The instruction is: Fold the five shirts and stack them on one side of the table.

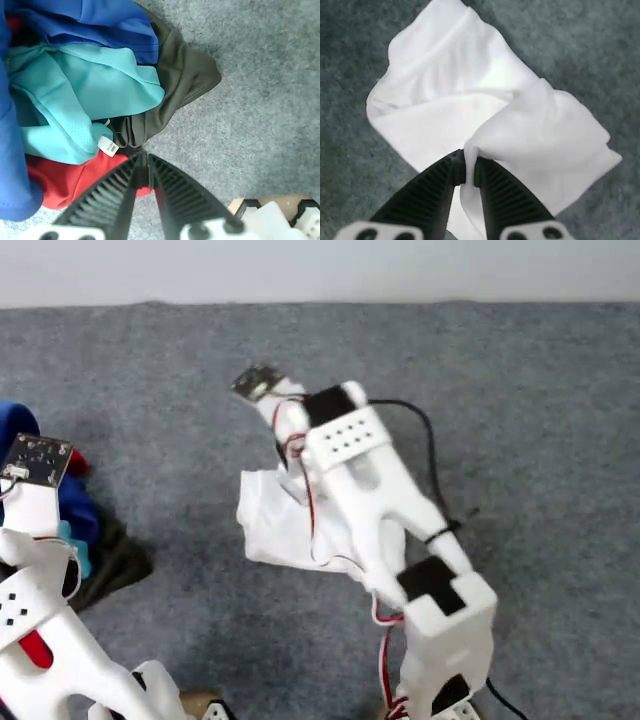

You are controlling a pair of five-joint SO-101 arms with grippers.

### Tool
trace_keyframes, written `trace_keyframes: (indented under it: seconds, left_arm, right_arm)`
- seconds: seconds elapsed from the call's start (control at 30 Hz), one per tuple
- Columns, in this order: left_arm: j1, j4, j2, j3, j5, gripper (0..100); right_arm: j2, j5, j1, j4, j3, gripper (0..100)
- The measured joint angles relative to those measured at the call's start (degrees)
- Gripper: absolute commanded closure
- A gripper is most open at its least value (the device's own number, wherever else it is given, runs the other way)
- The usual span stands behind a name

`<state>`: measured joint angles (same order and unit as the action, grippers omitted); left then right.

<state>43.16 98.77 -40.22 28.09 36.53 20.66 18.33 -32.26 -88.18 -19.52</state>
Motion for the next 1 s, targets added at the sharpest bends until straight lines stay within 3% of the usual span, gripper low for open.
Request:
trace_keyframes:
  seconds: [0.2, 0.27, 0.37, 0.53, 0.83, 1.0]
  left_arm:
    - [0.0, 0.0, 0.0, 0.0, 0.0, 98]
    - [0.0, 0.0, 0.0, 0.0, 0.0, 98]
    - [0.0, 0.0, 0.0, 0.0, 0.0, 98]
    - [0.0, 0.0, 0.0, 0.0, 0.0, 98]
    - [0.0, 0.0, 0.0, 0.0, 0.0, 98]
    - [0.0, 0.0, 0.0, 0.0, 0.0, 98]
  right_arm:
    - [4.1, 0.0, -3.3, 2.2, 0.0, 78.3]
    - [4.2, 0.0, -4.6, 1.8, -0.4, 76.0]
    - [4.2, 0.0, -5.9, -1.7, -4.6, 81.0]
    - [4.2, 4.7, -5.5, -10.8, -12.1, 99.7]
    - [4.2, 9.2, 8.1, -12.2, -12.5, 98.8]
    - [7.2, 11.0, 10.7, -12.2, -12.5, 98.8]
